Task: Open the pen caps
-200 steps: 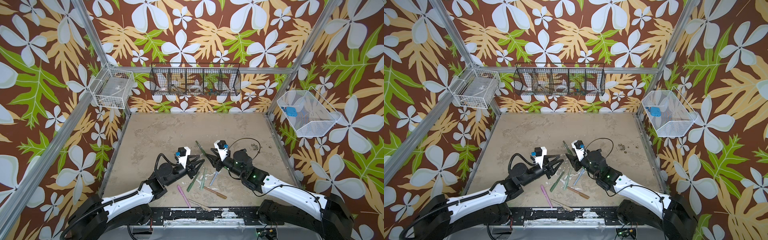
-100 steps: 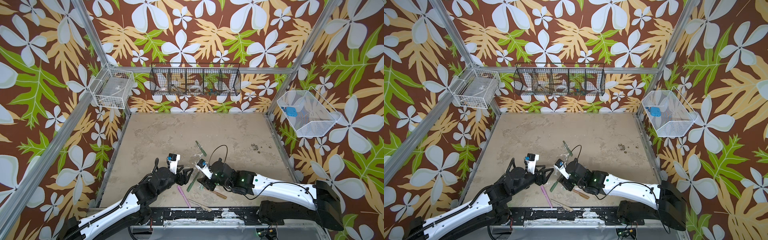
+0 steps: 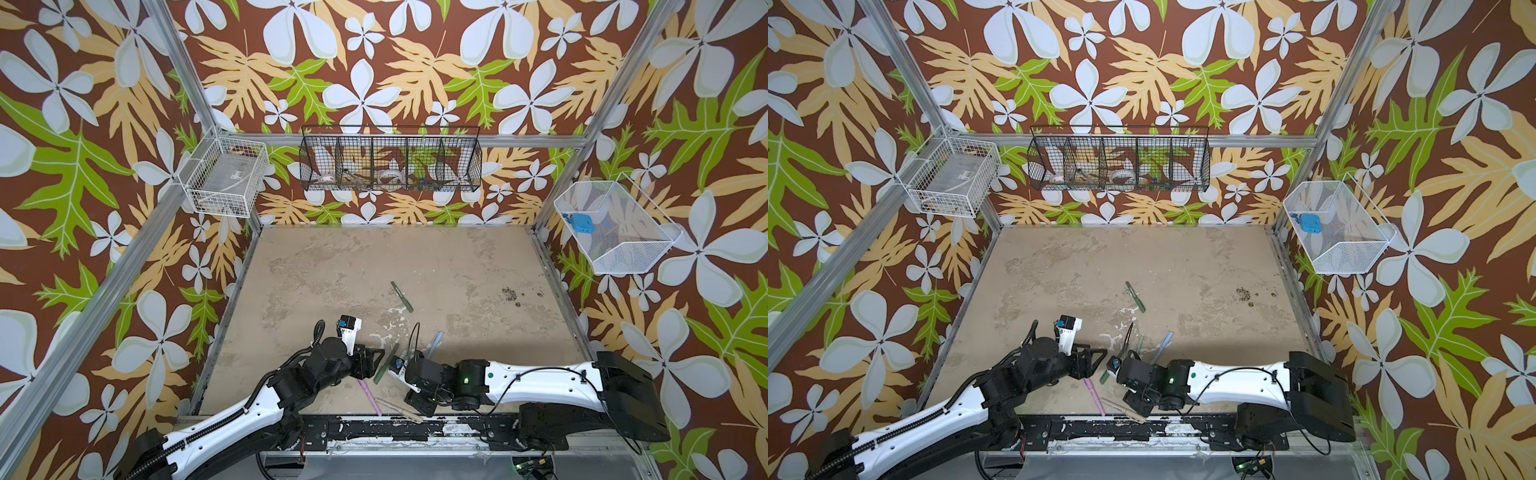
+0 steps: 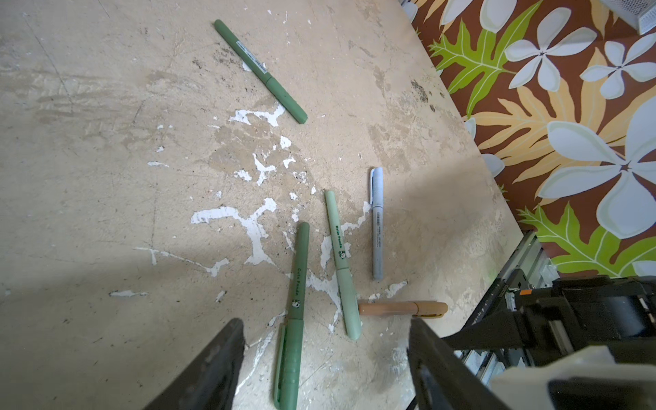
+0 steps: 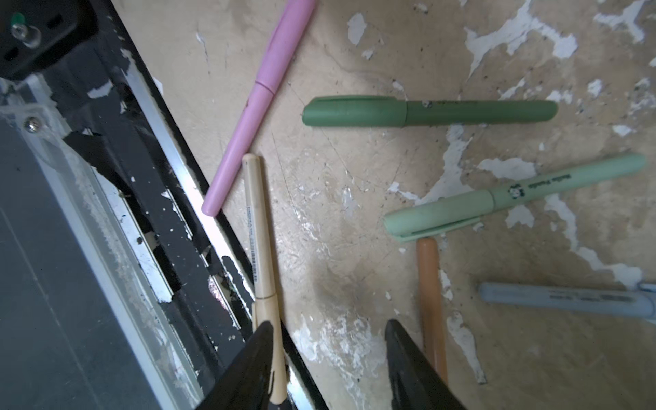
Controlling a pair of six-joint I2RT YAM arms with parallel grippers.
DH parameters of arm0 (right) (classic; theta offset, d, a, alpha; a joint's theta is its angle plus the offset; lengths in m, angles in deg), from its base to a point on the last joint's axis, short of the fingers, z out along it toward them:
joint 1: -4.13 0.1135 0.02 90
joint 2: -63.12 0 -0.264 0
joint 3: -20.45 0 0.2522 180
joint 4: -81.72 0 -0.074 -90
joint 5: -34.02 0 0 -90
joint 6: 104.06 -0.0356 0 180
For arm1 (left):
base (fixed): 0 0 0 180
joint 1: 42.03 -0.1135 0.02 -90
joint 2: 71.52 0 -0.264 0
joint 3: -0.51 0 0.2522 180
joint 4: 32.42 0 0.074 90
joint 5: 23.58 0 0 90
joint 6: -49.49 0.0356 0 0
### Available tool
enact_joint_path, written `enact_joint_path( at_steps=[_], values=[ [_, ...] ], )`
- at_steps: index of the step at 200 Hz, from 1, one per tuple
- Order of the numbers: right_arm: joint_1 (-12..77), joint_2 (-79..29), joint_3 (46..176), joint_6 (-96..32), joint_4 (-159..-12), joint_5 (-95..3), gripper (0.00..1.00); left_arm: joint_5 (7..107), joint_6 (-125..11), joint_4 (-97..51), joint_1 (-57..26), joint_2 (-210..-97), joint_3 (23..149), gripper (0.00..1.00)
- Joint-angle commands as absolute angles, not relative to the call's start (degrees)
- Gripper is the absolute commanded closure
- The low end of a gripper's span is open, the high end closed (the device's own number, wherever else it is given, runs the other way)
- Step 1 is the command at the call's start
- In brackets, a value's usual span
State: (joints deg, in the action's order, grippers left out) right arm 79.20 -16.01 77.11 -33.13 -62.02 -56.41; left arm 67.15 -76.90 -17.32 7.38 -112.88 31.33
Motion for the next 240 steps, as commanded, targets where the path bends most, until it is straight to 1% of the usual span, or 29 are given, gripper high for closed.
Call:
enact_joint_path(
  at_steps=[1, 30, 48, 67, 93, 126, 142, 148, 168, 203, 222, 240],
  values=[
    [81.47, -18.62, 78.42, -33.64, -60.93, -58.54, 0.50, 66.16, -77.43, -19.31, 7.44, -113.13, 30.78, 0.26],
    [84.92, -23.44, 81.28, -33.96, -60.18, -61.06, 0.53, 66.42, -77.61, -19.80, 7.41, -112.48, 29.89, 0.25],
    [85.33, -25.63, 81.91, -34.01, -60.94, -60.74, 0.53, 66.56, -77.77, -19.96, 7.45, -112.17, 29.74, 0.25],
    [85.81, -27.41, 82.27, -34.08, -61.57, -60.61, 0.57, 66.49, -77.79, -20.15, 7.44, -112.12, 29.65, 0.25],
    [86.31, -28.70, 82.70, -34.18, -62.48, -60.42, 0.60, 66.51, -77.63, -20.25, 7.46, -112.27, 29.57, 0.25],
    [86.33, -30.60, 82.90, -34.10, -62.64, -61.04, 0.66, 66.86, -77.51, -20.39, 7.41, -112.29, 29.60, 0.25],
    [86.31, -31.20, 82.82, -34.25, -62.55, -61.94, 0.74, 66.86, -77.45, -20.33, 7.39, -112.22, 29.71, 0.25],
    [86.35, -31.19, 82.73, -34.42, -62.46, -62.27, 0.76, 66.89, -77.45, -20.29, 7.42, -112.21, 29.78, 0.25],
    [86.26, -31.02, 82.29, -34.71, -62.64, -62.66, 0.78, 67.28, -77.18, -20.24, 7.44, -112.38, 30.20, 0.25],
    [84.04, -29.68, 80.94, -34.49, -62.33, -63.23, 0.91, 68.04, -76.28, -20.19, 7.37, -113.34, 32.29, 0.25],
    [80.64, -26.12, 79.58, -34.11, -62.98, -63.25, 0.93, 69.97, -74.94, -17.43, 7.34, -115.00, 37.10, 0.24],
    [76.85, -21.43, 79.75, -32.81, -62.72, -64.14, 0.94, 69.54, -73.41, -15.98, 7.37, -116.78, 42.56, 0.24]
  ],
)
